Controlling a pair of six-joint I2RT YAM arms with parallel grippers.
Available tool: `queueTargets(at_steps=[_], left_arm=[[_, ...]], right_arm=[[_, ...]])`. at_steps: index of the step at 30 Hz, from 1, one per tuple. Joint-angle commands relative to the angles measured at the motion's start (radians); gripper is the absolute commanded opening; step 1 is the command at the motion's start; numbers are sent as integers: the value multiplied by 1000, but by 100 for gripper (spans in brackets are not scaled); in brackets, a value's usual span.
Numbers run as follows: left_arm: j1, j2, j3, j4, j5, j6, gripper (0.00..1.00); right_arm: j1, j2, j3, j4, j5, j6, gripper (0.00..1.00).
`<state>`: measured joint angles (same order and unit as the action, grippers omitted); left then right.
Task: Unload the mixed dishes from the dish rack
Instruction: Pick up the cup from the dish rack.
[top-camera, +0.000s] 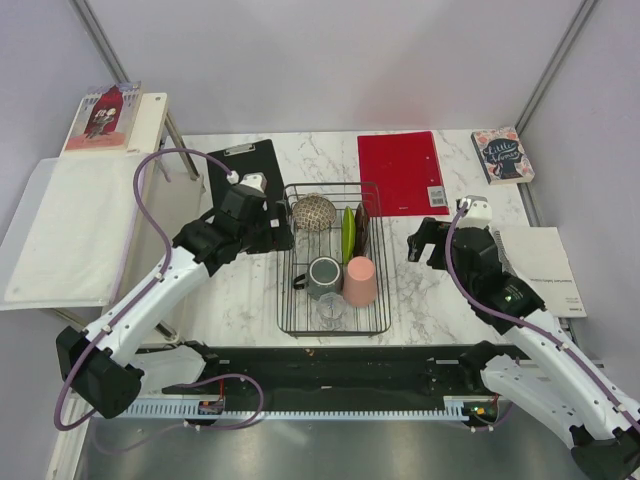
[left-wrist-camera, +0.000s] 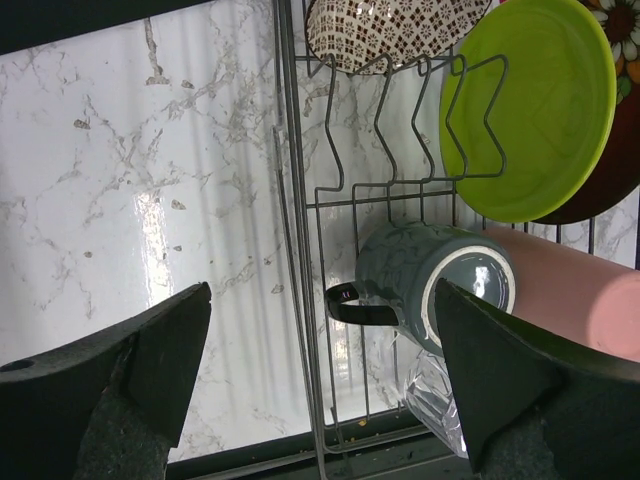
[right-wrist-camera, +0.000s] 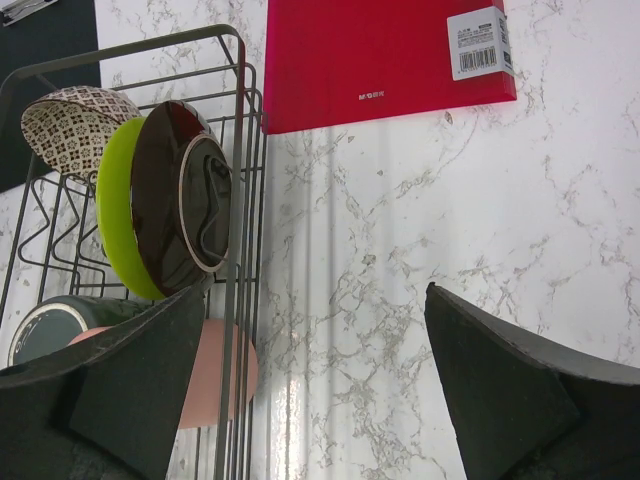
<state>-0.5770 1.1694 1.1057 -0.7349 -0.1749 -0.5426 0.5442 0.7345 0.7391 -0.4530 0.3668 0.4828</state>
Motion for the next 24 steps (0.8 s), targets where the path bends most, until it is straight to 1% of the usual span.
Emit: queueTargets(at_steps=[1, 3, 6, 8, 9, 11, 13, 15, 19, 24], left_arm=[[5, -16, -12, 52, 15, -10, 99], [2, -39, -18, 60, 0, 12, 99], [-33, -85, -41, 107, -18, 72, 99], [-98, -100, -44, 136, -67, 107, 99], [-153, -100, -38, 141, -90, 115, 100], [-213, -88, -20, 150, -150, 136, 99], [-292, -34, 23, 149, -175, 157, 99], [-349, 13, 69, 150, -189, 161, 99], [-415, 155, 138, 160, -167, 158, 99], [-486, 254, 198, 184, -172, 158, 99]], right_arm=[[2, 3, -6, 13, 9, 10, 98], [2, 11, -10, 11, 14, 11, 98], [2, 20, -14, 14, 17, 13, 98], [3, 28, -17, 17, 11, 16, 98], [2, 29, -17, 23, 9, 17, 98], [2, 34, -18, 31, 1, 20, 98], [2, 37, -18, 40, -3, 22, 98], [2, 39, -17, 43, -11, 22, 98], [2, 29, -15, 39, -9, 19, 98], [2, 0, -21, 16, 3, 14, 98]])
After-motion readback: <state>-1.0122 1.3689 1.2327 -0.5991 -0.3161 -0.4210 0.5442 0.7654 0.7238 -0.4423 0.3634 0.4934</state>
